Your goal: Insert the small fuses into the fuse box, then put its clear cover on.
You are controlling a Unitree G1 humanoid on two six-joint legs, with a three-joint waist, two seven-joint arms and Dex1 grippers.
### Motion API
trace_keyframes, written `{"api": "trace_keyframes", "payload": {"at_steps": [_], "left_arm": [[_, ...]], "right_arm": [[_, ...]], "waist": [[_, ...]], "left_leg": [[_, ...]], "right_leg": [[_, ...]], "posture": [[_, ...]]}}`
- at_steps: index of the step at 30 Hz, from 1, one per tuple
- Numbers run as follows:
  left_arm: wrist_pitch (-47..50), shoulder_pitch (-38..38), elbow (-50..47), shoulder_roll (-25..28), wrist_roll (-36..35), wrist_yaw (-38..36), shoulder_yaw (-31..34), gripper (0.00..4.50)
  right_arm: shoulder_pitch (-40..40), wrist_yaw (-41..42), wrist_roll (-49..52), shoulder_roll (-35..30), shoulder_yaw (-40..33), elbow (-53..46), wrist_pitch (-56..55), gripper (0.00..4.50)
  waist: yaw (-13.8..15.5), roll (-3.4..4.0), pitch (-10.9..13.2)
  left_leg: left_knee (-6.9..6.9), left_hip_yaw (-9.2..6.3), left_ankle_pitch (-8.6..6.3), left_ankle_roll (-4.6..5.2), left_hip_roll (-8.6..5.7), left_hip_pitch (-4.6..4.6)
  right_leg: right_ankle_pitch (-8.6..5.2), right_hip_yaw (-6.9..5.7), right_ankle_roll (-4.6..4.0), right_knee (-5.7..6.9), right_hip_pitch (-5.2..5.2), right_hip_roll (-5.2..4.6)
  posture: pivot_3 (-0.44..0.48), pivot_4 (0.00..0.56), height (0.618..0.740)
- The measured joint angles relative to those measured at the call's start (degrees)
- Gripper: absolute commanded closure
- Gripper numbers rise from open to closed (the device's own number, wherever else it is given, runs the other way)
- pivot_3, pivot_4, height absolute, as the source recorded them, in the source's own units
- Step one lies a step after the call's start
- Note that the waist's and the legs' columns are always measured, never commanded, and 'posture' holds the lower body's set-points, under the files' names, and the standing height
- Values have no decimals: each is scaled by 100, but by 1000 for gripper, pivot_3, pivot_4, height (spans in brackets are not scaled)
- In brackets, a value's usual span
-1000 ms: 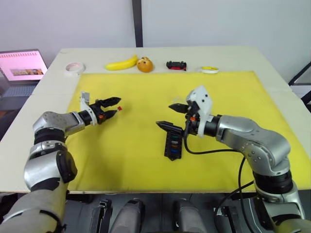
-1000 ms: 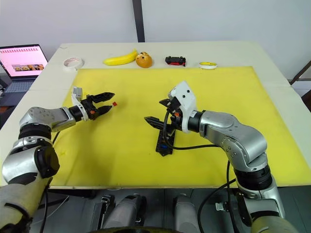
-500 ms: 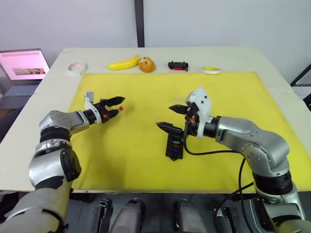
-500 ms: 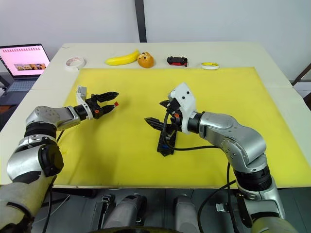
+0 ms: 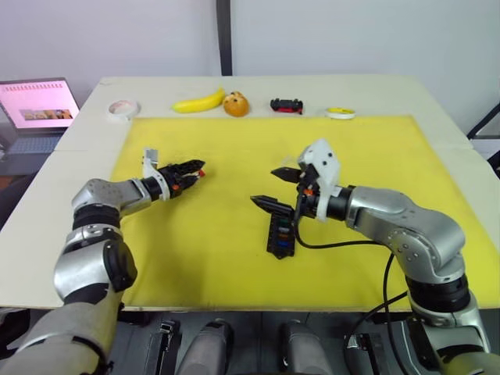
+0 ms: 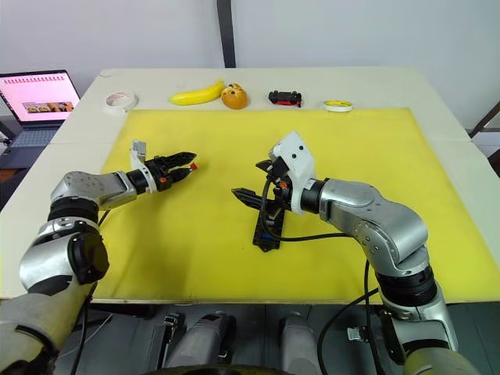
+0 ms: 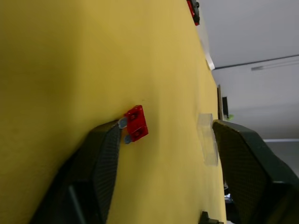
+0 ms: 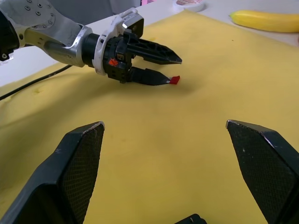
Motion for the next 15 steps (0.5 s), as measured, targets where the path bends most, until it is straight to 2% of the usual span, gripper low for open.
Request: {"api": "trace_keyframes", "payload": {"at_steps": [11,14,15], "left_arm": [[-24,2,17,2,3,-17,-1,1234],[-116,23,24,-15,35,-13,-18,2108],[-192,44,34,-44,78,17,-18,2635]], "right_arm": [[0,1,-10,-3,3,0,0,0],[0,2,-11,-4,3,0,0,0],[0,2,-11,-4,4,0,0,0]], "waist": [[-4,0,0],[-5,0,0],[-6,0,0]], "left_leg": [[0,1,0,0,0,0],[0,1,0,0,0,0],[0,1,0,0,0,0]], "right_leg": [[0,0,0,0,-1,0],[0,0,0,0,-1,0],[0,1,0,0,-1,0]], "posture": [[0,150,740],[0,150,740],[0,150,740]]}}
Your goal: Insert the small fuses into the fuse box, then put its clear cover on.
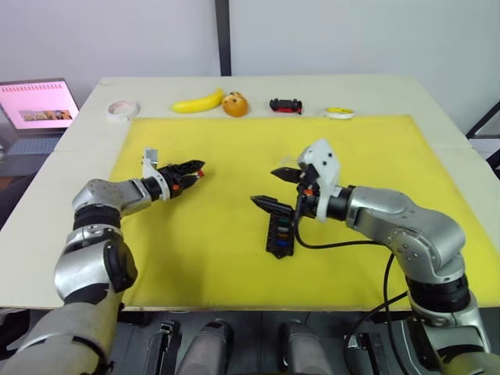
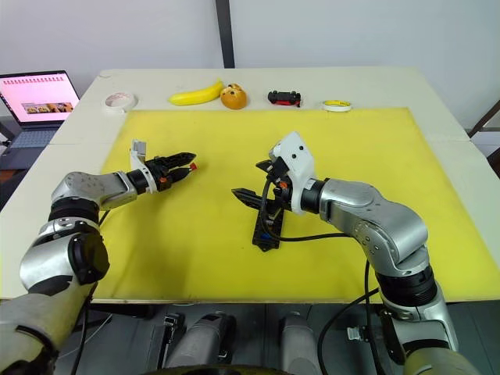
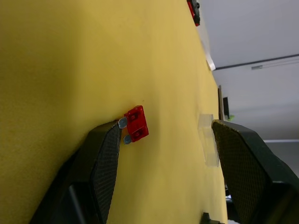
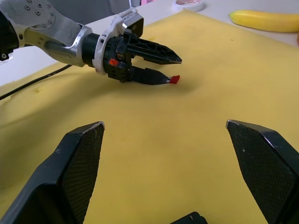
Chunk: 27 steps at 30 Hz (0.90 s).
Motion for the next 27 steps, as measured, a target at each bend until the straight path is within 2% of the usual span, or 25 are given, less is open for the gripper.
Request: {"api": "trace_keyframes", "payload": {"at_steps": [2,4,12,16,22,27], "left_arm": [[-82,8,36,-36,33,56,2,3642],[-158,6,36,-68,36,95,3,4444],[-153,2,40,-29,32,150,18,4444],[200,30,-178,99,-6,127,8,4444],[1542,279,-1785,239,-542,0,13,4444],[2570,350,-3284,191,-1265,214,422,4444]], "right_arm": [[0,1,-3,0,0,0,0,0],[0,2,-14,0,0,0,0,0],[0,75,-45,-57,0,0,49,0],[2,86,12,-69,-31,0,131,0],[33,-101,484,257,-449,-15,393,0],[28,-514,1000,735,-903,-17,606,0]], "waist": [[-4,0,0],[-11,0,0],[-28,4,-2],[-70,2,-1],[-177,-5,3],[-196,-3,2]], "left_leg": [[0,0,0,0,0,0],[0,2,0,0,1,1],[-2,7,-1,1,5,4],[-4,7,-1,1,9,2],[-7,7,0,-1,19,-8],[-10,13,3,-6,33,-6]], "right_leg": [[0,0,0,0,-1,0],[0,1,0,0,-1,0],[0,2,0,1,-2,2],[0,2,0,2,-8,4],[0,4,0,2,-21,8],[0,10,0,1,-24,19]], "posture": [[0,150,740],[0,150,740],[0,150,740],[0,150,740],[0,150,740],[0,150,740]]}}
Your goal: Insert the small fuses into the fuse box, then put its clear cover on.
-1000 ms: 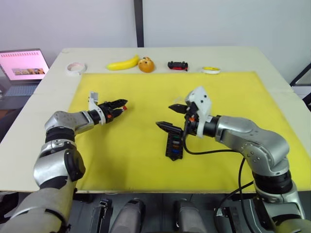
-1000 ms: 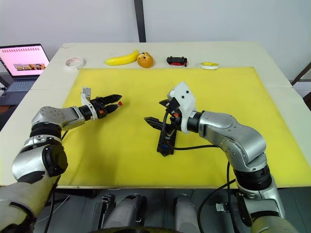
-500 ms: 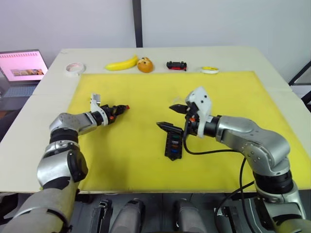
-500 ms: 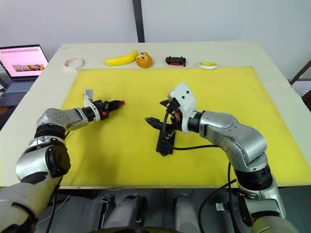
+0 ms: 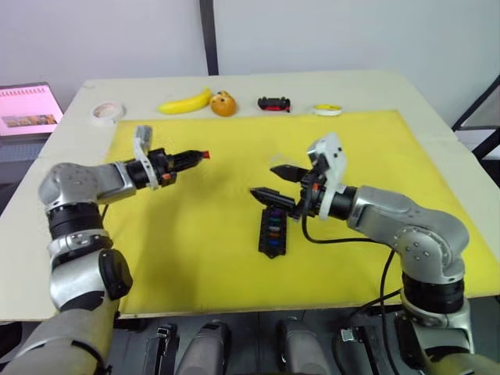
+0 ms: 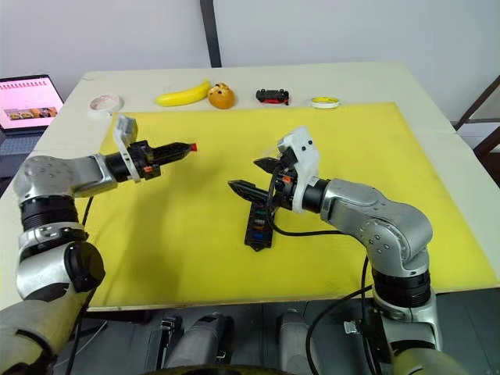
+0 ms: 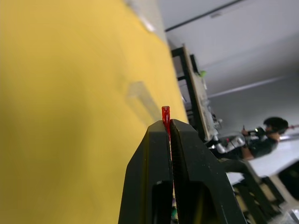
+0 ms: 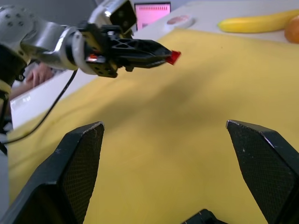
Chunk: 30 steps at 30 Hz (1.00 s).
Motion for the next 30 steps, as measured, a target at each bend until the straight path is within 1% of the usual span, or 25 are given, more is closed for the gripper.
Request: {"api": "trace_keyframes", "payload": {"at_steps": [1,2,5,6,9,12,16,20,23,24,30], "left_arm": [[122,4,-187,-44,-99,51,93,4444],[327,11,-519,-205,-254,145,263,4444],[629,3,-1104,-698,-744,390,409,4444],[656,4,-1212,-866,-907,494,431,4444],[657,2,-1343,-1151,-1293,814,517,4444],[656,-2,-1342,-1490,-1504,1289,792,4444],[657,43,-1345,-1718,-1937,1789,842,4444],[656,77,-1346,-1729,-2346,2124,826,4444],[655,77,-1337,-1730,-2567,2335,826,4500],[653,77,-1327,-1730,-2647,2411,821,4500],[582,101,-1272,-1727,-3089,2704,689,4500]], "right_arm": [[-12,-73,86,91,-67,7,21,0],[-57,-247,269,313,-213,50,60,0],[-306,-714,740,912,-450,179,92,0],[-378,-896,908,1053,-505,226,106,0],[-422,-1368,1331,1272,-672,395,220,0],[-421,-1794,1674,1454,-828,507,203,0],[-420,-2385,2188,1757,-912,603,45,0],[-417,-2800,2606,1789,-934,620,-121,0],[-417,-3011,2750,1768,-886,711,-246,947],[-417,-3079,2792,1754,-857,728,-282,1374],[-417,-3263,2960,1679,-676,779,-456,1374]], "waist": [[0,0,0],[3,0,0],[27,0,0],[32,0,0],[15,0,0],[11,0,0],[-2,0,0],[-2,0,0],[2,0,0],[4,0,0],[-1,0,0]], "left_leg": [[-1,1,0,0,1,0],[0,1,1,-1,2,0],[3,2,1,-2,1,0],[3,3,2,-3,1,0],[2,4,2,-3,1,0],[1,6,2,-3,4,0],[-1,11,2,-3,7,0],[-1,13,2,-3,8,0],[-1,15,2,-3,7,0],[-1,15,2,-3,7,0],[-1,15,2,-3,7,0]], "right_leg": [[0,1,0,0,0,1],[0,1,0,0,0,1],[0,3,0,0,2,0],[0,3,0,0,2,-1],[0,4,0,0,0,0],[0,6,0,0,-2,4],[0,11,0,1,-6,8],[0,13,0,1,-7,9],[0,14,0,1,-7,9],[0,14,0,1,-7,9],[0,15,0,1,-7,11]], "posture": [[0,150,740],[0,150,740],[0,150,740],[0,150,740],[0,150,740],[0,150,740],[0,150,740],[0,150,740],[0,150,740],[0,150,740],[0,150,740]]}}
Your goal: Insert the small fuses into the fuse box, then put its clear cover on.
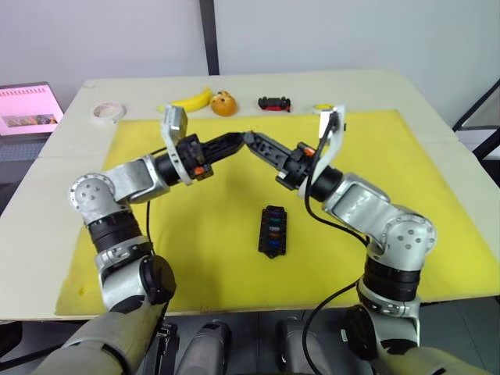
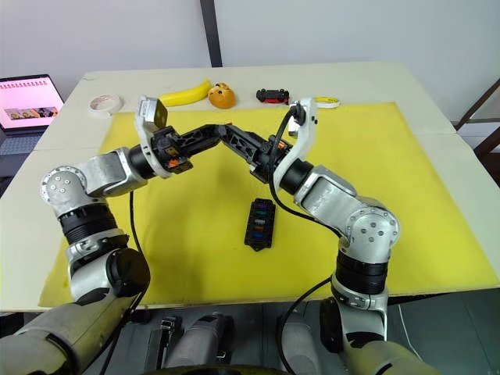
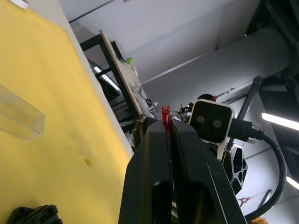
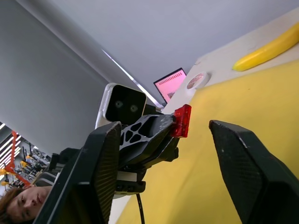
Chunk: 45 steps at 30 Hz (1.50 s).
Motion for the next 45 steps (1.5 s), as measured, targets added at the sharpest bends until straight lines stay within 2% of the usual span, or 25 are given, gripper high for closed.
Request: {"api": "trace_keyframes", "payload": {"at_steps": [4,7,16,32,35,37,45], "left_arm": [[-164,121,55,29,-259,159,-130,4500],[-301,156,80,80,-464,269,-258,4500],[-856,321,288,308,-1164,669,-620,4500],[-1475,598,302,670,-1993,820,-1428,4500],[-1585,651,240,719,-2132,831,-1573,4500],[-1627,668,214,757,-2242,829,-1623,4500],[-1826,716,208,889,-2445,815,-1868,4500]], "right_arm": [[0,-46,11,-106,66,62,-107,1374],[0,-64,66,-152,111,93,-202,2643],[7,-150,245,-282,240,94,-351,2643],[13,-203,289,-353,428,148,-610,2643],[40,-204,303,-383,460,148,-616,3513],[65,-213,308,-452,458,153,-613,4439],[65,-210,395,-501,466,165,-655,4439]], "waist": [[0,0,0],[5,0,0],[5,0,0],[2,0,0],[3,0,0],[4,0,0],[2,0,0]], "left_leg": [[0,1,0,0,0,0],[0,1,0,0,0,0],[0,1,0,0,1,0],[0,1,0,0,1,0],[0,1,0,0,1,0],[0,1,0,0,1,0],[0,1,0,0,2,0]], "right_leg": [[0,0,0,0,0,0],[0,1,0,0,0,0],[0,2,0,-1,0,1],[0,3,0,-1,0,2],[0,3,0,-2,0,2],[0,3,0,-2,0,2],[0,3,0,-2,0,3]], "posture": [[0,150,740],[0,150,740],[0,150,740],[0,150,740],[0,150,740],[0,150,740],[0,150,740]]}}
